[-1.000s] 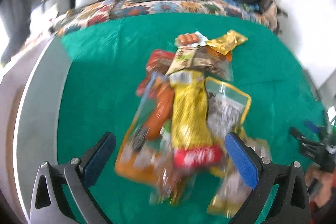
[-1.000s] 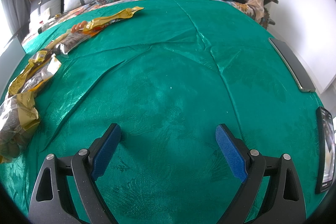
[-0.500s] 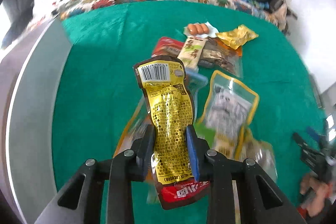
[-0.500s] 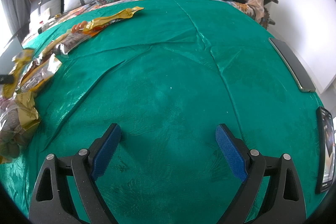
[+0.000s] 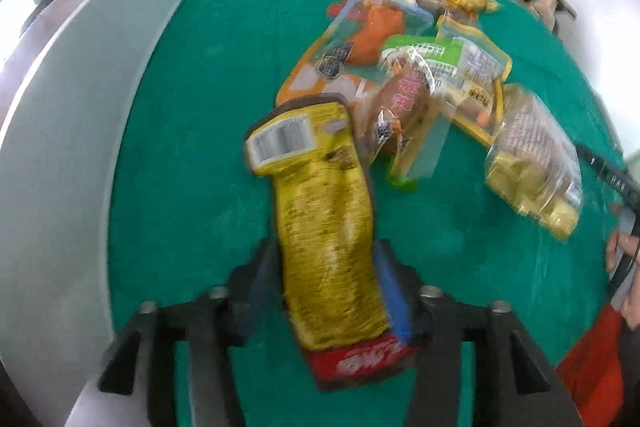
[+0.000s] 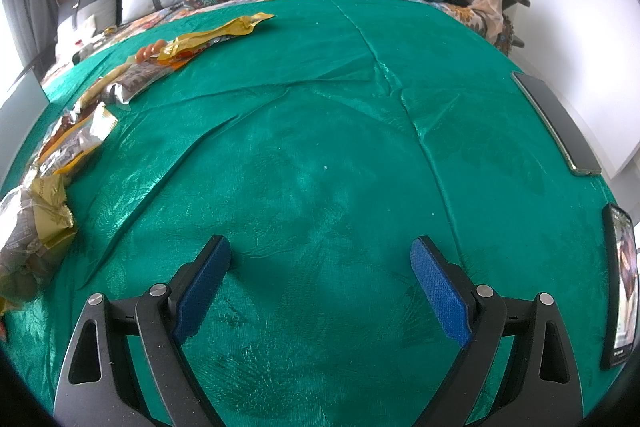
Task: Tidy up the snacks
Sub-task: 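Grasp the yellow-and-red sausage stick with the left tool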
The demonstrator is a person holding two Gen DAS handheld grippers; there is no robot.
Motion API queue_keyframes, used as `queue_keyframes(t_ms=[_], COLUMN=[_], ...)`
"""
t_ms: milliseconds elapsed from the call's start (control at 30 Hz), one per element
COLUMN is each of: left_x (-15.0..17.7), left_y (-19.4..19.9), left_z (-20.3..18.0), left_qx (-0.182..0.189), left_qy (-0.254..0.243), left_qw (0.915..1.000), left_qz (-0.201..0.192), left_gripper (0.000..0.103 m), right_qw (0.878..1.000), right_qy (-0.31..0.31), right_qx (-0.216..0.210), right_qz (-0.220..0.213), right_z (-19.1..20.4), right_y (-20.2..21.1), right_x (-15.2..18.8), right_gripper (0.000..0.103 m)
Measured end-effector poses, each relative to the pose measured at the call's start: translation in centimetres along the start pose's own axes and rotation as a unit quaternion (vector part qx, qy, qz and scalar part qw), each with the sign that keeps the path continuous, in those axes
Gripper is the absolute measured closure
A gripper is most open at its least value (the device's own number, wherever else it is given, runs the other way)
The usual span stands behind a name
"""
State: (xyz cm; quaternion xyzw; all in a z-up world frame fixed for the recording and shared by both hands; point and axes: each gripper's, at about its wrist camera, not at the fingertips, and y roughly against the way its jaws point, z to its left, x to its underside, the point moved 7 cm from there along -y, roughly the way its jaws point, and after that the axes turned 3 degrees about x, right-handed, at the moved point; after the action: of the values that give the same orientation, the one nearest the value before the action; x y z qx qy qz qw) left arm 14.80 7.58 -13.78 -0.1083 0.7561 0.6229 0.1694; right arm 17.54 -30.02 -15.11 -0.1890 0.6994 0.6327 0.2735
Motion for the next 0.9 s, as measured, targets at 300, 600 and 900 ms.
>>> queue_keyframes(t_ms=[300, 600, 900], left_x=[0.6, 0.8, 1.4], left_y=[-1.5, -1.2, -1.0], left_z=[-1.0, 0.8, 1.1], left_qx=[-0.058, -0.069, -0.068], left_qy=[0.012, 0.034, 0.028], left_qw=[0.9981, 0.997, 0.9972], left_qz=[-0.017, -0.013, -0.014], left_gripper=[0.0, 0.0, 0.0], right_qw=[1.0, 1.0, 1.0], right_qy=[0.0, 0.0, 0.0], right_qx=[0.0, 0.0, 0.0], right_qz=[0.0, 0.0, 0.0], right_z=[0.0, 0.0, 0.0], right_y=[0.0, 0.0, 0.0], right_x=[0.0, 0.0, -0.1], right_gripper=[0.009, 0.009, 0.009])
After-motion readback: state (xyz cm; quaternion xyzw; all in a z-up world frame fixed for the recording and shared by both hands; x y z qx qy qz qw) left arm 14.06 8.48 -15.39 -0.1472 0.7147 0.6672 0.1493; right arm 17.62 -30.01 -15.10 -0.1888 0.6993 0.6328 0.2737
